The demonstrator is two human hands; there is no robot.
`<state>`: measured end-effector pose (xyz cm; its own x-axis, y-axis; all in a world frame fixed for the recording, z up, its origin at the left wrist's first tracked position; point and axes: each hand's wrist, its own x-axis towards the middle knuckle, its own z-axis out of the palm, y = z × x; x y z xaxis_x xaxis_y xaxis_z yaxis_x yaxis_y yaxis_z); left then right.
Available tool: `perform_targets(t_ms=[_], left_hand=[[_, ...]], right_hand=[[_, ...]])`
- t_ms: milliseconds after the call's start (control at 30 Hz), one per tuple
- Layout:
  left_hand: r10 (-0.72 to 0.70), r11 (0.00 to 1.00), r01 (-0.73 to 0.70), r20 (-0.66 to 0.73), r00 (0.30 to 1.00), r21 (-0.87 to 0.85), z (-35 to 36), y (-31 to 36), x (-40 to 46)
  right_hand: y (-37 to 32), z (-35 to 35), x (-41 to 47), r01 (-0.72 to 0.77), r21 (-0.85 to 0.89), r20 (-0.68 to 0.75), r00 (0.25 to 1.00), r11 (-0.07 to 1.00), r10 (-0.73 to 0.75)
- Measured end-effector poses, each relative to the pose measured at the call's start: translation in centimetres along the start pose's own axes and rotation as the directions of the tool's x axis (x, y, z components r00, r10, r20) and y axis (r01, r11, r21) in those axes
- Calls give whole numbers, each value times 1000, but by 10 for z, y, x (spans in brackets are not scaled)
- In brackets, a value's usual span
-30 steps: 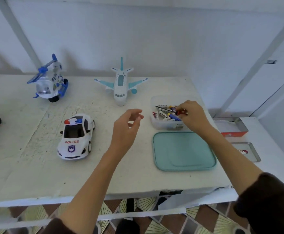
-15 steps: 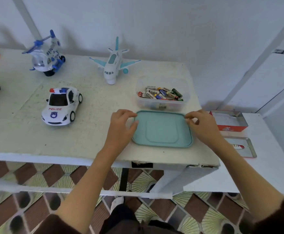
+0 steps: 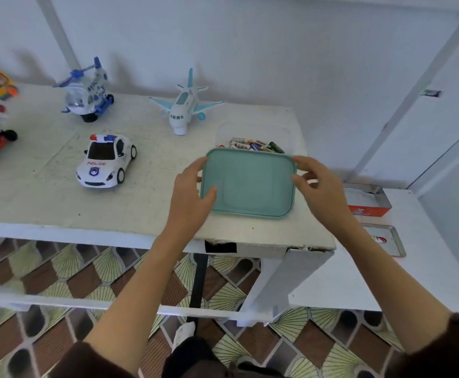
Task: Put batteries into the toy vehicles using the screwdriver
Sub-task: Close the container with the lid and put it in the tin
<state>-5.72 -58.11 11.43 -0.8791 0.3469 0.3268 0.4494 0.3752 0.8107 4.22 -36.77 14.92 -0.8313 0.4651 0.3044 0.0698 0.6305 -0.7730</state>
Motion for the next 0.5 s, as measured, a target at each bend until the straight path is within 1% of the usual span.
perform_targets(t_ms=[100, 233, 367, 500], left_hand=[[32, 990, -45, -99, 995, -134, -2, 16, -4], [88, 968, -128, -185, 979, -216, -1, 34, -7], [80, 940, -161, -265, 961, -301, 2, 46, -6], [28, 912, -177, -376, 926, -369, 7, 56, -1]], right_hand=[[-13, -7, 0, 26, 110, -92, 996, 994, -16], [-29, -17, 0, 106, 86, -167, 982, 991, -91], [-33, -24, -1, 140, 71, -220, 968, 988, -121], [-31, -26, 2, 121, 94, -281, 955, 988, -91]])
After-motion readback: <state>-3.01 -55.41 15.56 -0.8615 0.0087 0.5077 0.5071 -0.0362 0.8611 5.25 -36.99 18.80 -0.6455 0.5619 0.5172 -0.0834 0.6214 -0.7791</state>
